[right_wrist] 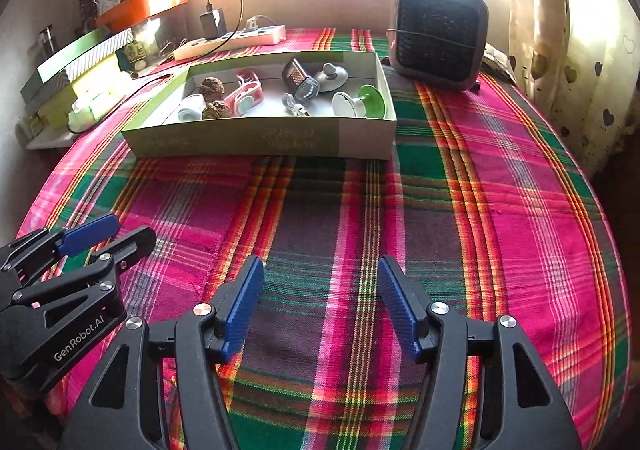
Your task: Organize objects
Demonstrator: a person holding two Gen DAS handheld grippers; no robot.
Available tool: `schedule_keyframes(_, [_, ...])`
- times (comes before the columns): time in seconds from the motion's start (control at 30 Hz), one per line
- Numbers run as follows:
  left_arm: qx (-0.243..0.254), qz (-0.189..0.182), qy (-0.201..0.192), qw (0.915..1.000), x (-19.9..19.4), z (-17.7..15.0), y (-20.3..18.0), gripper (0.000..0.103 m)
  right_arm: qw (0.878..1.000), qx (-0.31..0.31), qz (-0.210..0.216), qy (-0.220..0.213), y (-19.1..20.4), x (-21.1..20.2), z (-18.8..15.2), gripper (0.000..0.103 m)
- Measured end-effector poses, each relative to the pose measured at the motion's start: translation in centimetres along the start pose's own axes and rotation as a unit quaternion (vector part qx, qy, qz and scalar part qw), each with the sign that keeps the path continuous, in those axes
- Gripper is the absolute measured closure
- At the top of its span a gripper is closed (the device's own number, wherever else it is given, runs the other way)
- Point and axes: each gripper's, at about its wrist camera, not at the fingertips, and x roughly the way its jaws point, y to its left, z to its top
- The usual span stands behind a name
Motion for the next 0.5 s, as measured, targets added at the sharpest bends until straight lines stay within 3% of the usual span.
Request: schedule_keyframes(0.5, [0.000, 0.000, 0.000, 1.0000, 0.00, -0.01, -0.02, 0.062, 1.000, -0.003, -0.001, 0.001, 0.16, 0.05, 0.02, 0.040])
